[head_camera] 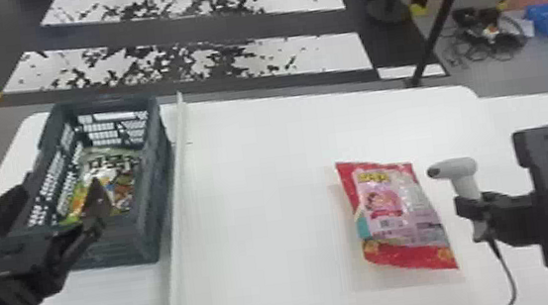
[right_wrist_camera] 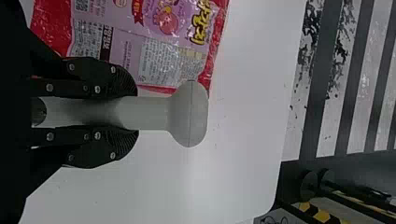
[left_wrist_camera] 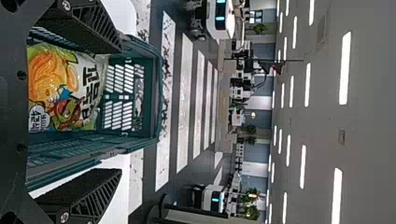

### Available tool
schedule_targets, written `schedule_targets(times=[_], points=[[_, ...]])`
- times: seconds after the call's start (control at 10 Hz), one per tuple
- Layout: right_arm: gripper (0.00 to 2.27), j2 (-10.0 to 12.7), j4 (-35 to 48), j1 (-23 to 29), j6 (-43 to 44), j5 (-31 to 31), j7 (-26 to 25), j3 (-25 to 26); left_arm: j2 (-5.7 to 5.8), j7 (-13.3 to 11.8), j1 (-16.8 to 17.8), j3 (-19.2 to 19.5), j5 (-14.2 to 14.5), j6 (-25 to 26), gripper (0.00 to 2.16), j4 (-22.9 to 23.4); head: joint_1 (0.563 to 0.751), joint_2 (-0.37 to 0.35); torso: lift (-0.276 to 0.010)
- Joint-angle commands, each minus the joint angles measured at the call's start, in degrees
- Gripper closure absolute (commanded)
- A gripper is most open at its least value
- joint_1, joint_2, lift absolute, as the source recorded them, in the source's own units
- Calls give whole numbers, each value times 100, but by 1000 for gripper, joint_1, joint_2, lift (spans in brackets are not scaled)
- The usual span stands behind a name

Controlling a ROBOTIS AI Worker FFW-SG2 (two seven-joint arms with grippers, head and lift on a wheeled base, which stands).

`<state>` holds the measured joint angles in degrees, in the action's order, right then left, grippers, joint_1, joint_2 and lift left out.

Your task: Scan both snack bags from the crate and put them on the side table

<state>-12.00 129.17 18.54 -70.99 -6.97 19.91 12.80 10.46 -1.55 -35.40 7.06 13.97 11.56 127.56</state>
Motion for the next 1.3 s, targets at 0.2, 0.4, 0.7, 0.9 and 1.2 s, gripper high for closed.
schedule_targets(times=[0.2,0.4,0.7,0.9,1.2], points=[[2250,-4,-1429,-430,1619,56,-233,240,0,-4,-10,6,0,-18,87,-3,695,-158,-87],[2250,-30,-2001,-668,1777,3,-295,205,0,-4,-19,15,0,-35,87,-47,695,-173,-87],[2250,-110,-2554,-931,1830,-59,-383,153,0,-12,-19,24,0,-53,87,-47,695,-188,-87],[2223,-180,-2800,-1019,1830,-50,-383,109,0,-12,-2,24,0,-70,87,-73,695,-198,-87],[481,-171,-2897,-1019,1970,64,-453,109,-9,-12,16,24,0,-70,87,-82,695,-201,-87]])
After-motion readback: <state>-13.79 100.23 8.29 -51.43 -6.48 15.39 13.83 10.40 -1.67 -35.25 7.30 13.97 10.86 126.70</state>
